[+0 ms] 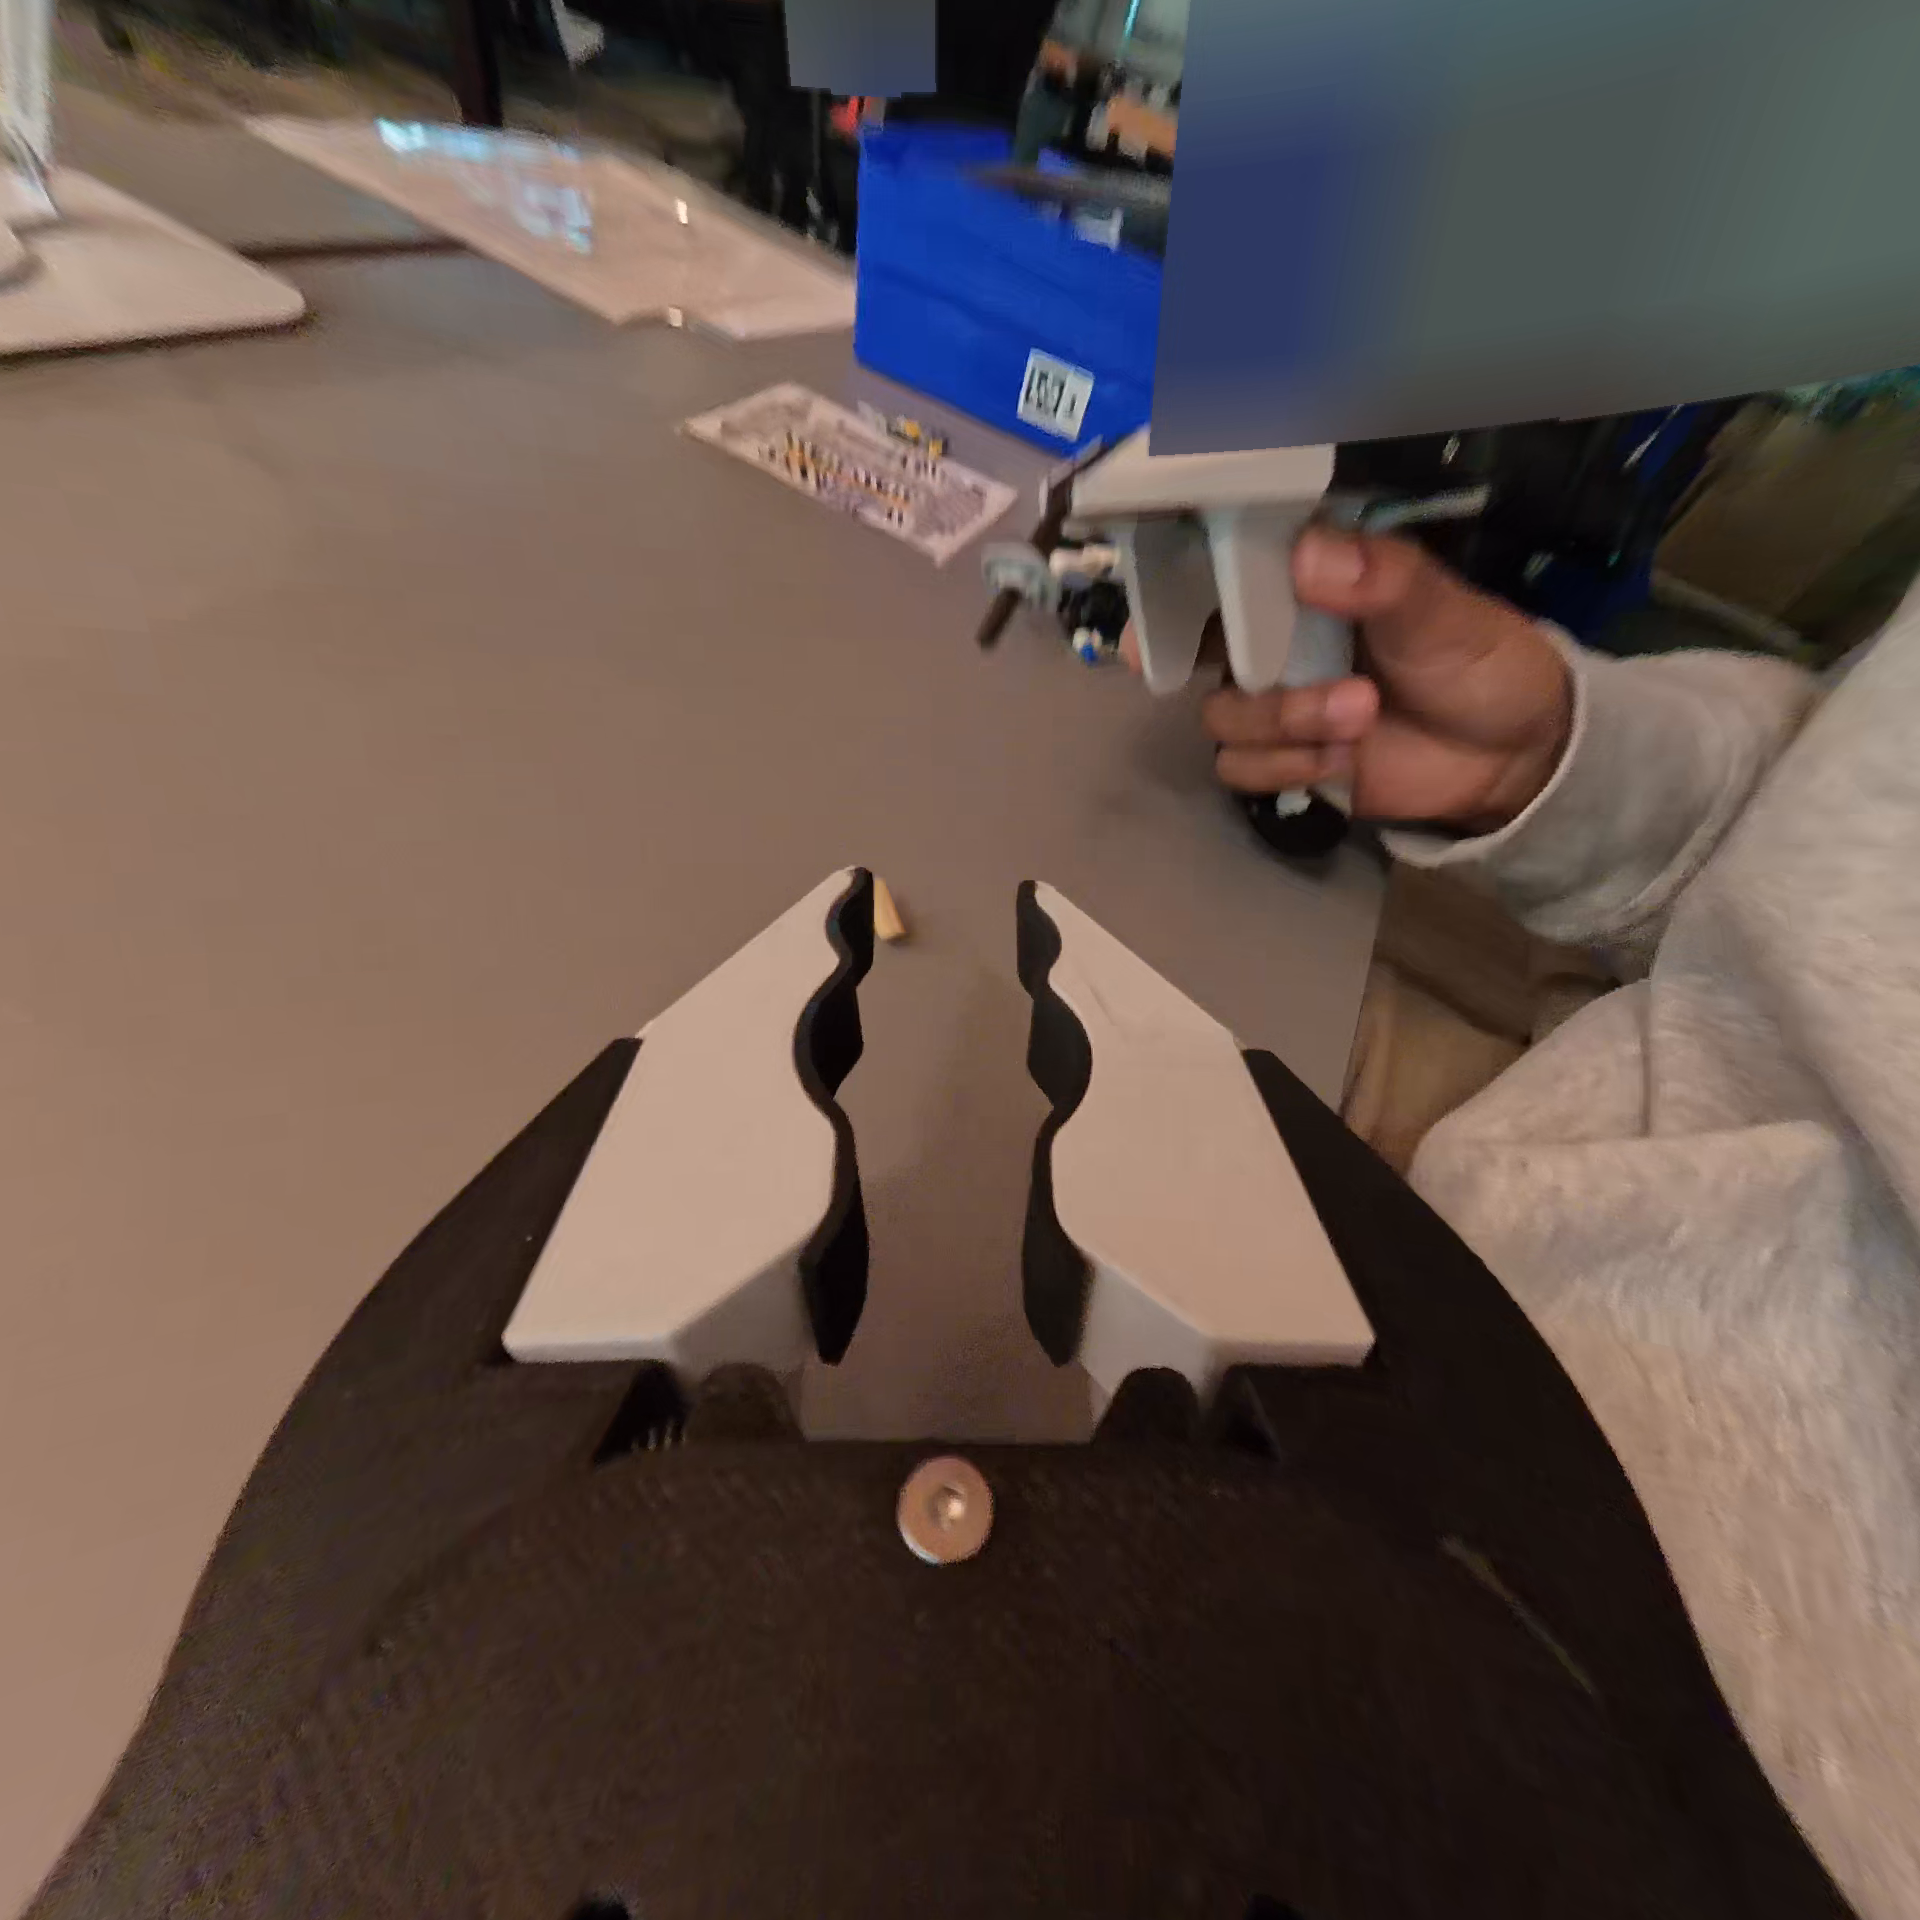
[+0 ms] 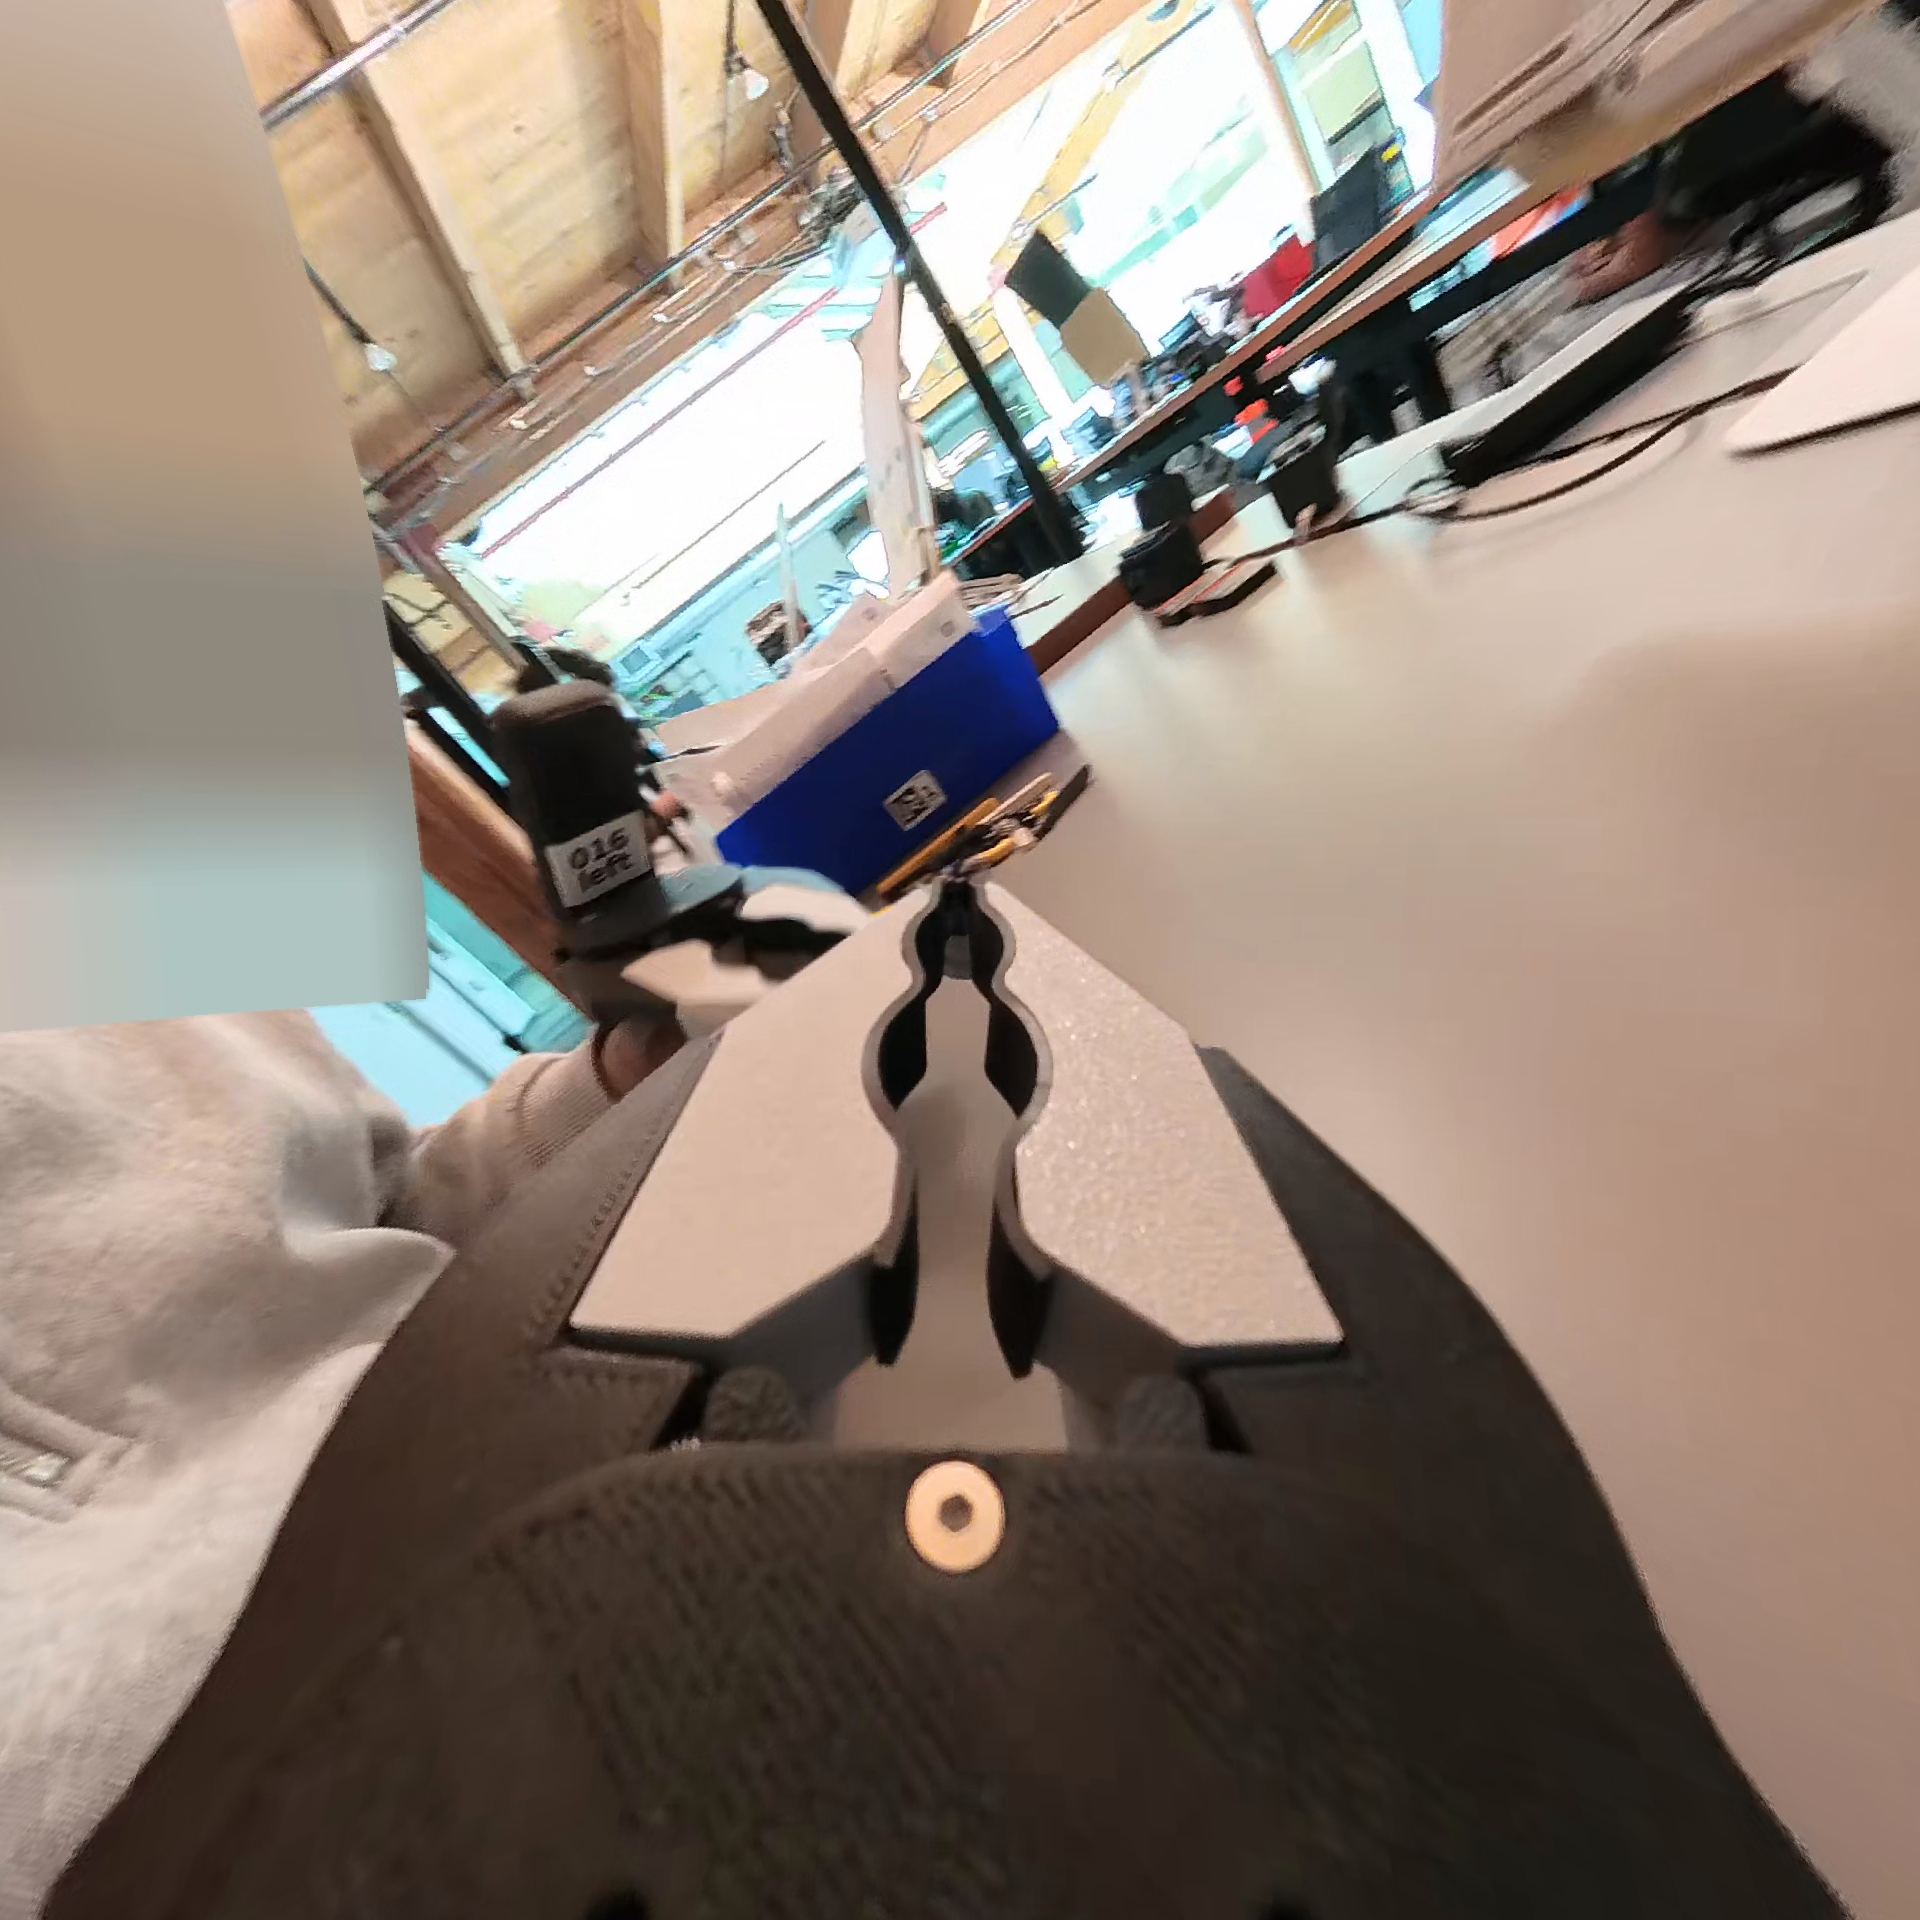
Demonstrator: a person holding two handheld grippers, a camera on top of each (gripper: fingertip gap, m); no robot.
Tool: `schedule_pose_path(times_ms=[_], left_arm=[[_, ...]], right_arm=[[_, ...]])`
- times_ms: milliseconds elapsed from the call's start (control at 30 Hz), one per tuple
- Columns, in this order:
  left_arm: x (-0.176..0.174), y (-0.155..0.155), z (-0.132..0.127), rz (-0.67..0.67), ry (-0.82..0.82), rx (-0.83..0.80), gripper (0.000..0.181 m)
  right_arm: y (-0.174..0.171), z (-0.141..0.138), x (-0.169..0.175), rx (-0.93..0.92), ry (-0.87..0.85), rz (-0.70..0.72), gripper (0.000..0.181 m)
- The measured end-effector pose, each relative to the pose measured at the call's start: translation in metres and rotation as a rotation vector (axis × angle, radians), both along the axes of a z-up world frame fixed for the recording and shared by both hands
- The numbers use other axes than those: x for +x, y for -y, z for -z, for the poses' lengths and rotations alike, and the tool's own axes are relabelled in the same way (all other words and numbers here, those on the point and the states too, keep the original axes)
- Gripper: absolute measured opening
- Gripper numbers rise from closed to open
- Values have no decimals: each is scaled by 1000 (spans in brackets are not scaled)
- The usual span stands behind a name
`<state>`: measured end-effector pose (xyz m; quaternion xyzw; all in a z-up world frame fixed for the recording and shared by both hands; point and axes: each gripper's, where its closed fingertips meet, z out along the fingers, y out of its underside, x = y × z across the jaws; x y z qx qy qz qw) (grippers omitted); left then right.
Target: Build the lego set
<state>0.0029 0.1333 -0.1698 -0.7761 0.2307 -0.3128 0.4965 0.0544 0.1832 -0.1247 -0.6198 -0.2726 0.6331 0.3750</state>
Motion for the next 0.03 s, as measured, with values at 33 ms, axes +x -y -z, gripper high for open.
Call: schedule_pose_path(times_ms=[33], left_arm=[[4, 0, 7, 5, -39, -16, 26]], right_arm=[[-3, -1, 3, 11, 8, 17, 2]])
